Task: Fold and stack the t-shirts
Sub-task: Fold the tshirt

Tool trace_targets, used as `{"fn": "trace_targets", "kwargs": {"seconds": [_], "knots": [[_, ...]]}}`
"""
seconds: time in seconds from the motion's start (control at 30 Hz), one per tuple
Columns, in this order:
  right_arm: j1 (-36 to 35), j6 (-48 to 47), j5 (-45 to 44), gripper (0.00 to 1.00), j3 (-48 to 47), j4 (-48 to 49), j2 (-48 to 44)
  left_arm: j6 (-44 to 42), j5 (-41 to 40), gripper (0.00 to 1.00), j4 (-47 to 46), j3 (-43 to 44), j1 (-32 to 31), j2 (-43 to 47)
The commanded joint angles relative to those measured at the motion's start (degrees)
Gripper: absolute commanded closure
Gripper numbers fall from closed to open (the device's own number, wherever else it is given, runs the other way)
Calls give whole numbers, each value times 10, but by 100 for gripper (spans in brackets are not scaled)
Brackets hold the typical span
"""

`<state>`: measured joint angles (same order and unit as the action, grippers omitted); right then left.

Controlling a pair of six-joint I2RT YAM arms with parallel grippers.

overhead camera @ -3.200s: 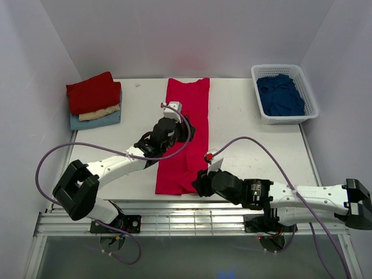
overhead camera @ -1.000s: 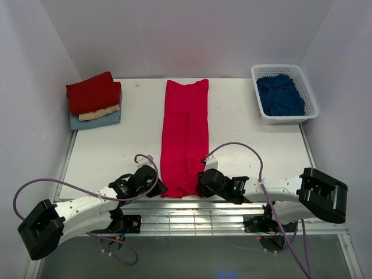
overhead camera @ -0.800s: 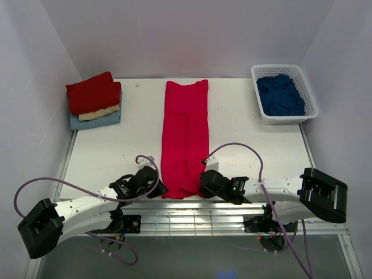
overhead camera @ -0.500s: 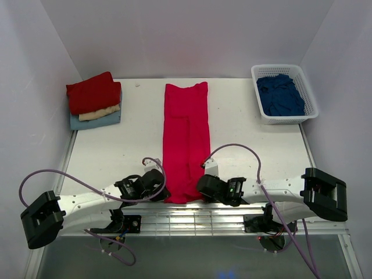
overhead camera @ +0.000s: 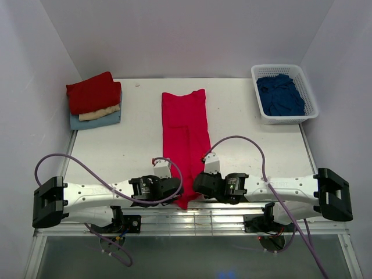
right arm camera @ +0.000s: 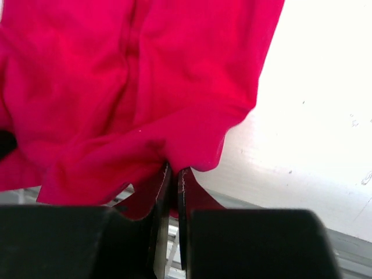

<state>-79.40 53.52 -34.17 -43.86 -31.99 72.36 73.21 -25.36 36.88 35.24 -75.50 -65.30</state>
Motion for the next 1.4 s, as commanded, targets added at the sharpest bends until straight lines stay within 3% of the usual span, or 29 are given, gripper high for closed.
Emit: {"fn": "trace_targets", "kwargs": {"seconds": [0.0, 0.2, 0.53, 0.73, 0.93, 1.37], "knots": [[23, -17, -54, 92, -40, -15, 13, 24, -108, 100, 33, 53, 2, -2], [78, -89, -34, 92, -67, 43, 62, -31, -113, 100, -21, 77, 45, -34], [180, -201, 7, 92, -112, 125, 131, -175, -60, 100, -201, 36, 213, -47], [221, -267, 31, 92, -176, 151, 194, -232, -9, 100, -270, 76, 265, -126], [253, -310, 46, 92, -237, 163, 262, -262, 17, 100, -299, 111, 301, -195], [305, -356, 60, 92, -300, 163, 318, -306, 42, 100, -325, 154, 374, -215]]}}
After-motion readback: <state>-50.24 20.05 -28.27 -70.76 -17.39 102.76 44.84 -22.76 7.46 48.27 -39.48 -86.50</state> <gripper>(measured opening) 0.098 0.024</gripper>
